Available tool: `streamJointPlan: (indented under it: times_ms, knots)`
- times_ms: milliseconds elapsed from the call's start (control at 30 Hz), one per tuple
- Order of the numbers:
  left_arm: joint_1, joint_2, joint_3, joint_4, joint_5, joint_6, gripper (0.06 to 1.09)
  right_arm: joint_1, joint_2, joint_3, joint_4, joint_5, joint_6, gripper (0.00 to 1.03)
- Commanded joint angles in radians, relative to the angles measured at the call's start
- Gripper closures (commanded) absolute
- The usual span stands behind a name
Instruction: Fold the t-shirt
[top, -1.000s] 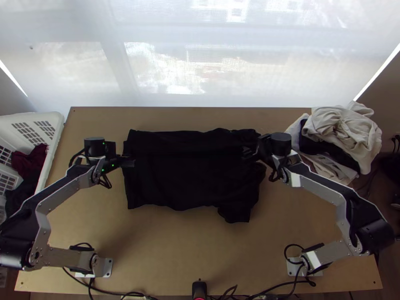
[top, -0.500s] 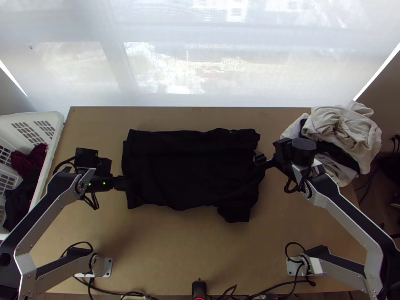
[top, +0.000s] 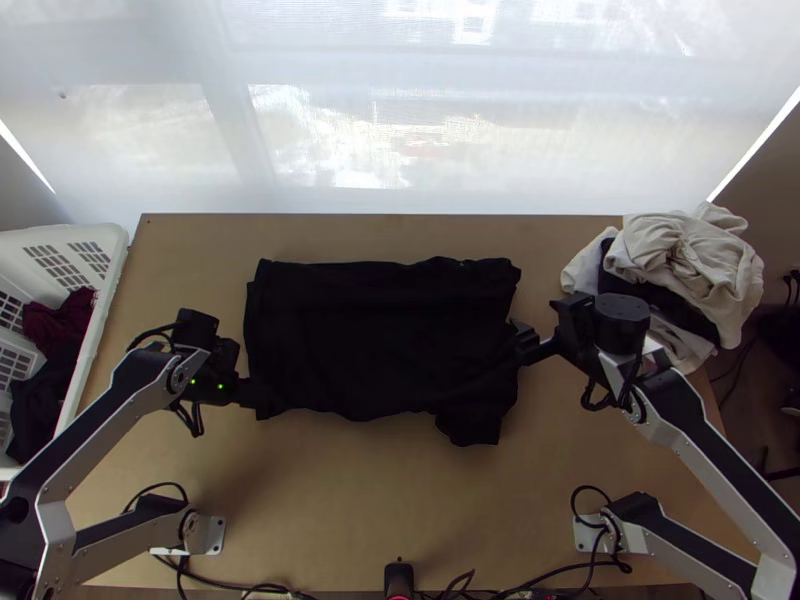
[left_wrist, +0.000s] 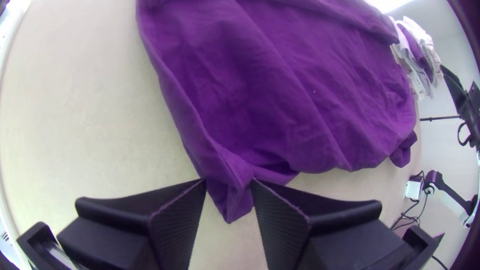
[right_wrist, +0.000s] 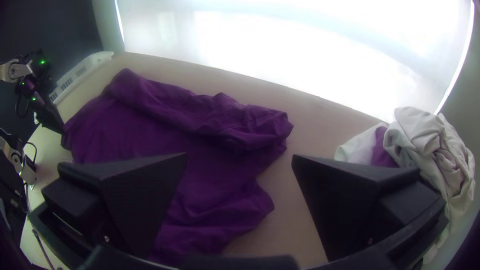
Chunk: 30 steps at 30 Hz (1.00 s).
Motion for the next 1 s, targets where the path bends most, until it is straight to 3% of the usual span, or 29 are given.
streamJointPlan:
  times_ms: [0,100,200,433,800,967]
  knots:
    - [-0.007,0.028,-0.031,0.055,0.039,0.011,0.84,0.068,-0.062,0.004,-0.115,0.000,-0.024,0.05]
    - [-0.005,0.033,-0.045,0.082,0.047,0.023,1.05,0.134,-0.069,0.006,-0.207,0.000,-0.056,0.05]
    - [-0.004,0.034,-0.051,0.090,0.048,0.024,1.05,0.226,-0.085,-0.022,-0.314,-0.017,-0.099,0.04]
    - [0.007,0.031,-0.048,0.096,0.048,0.027,1.05,0.376,-0.137,-0.152,-0.413,-0.037,-0.131,0.04]
    - [0.035,0.024,-0.047,0.099,0.048,0.027,1.05,0.519,-0.082,-0.224,-0.405,-0.054,-0.179,0.05]
    - [0.045,0.024,-0.045,0.101,0.048,0.026,1.05,0.525,-0.023,-0.229,-0.354,-0.054,-0.197,0.09]
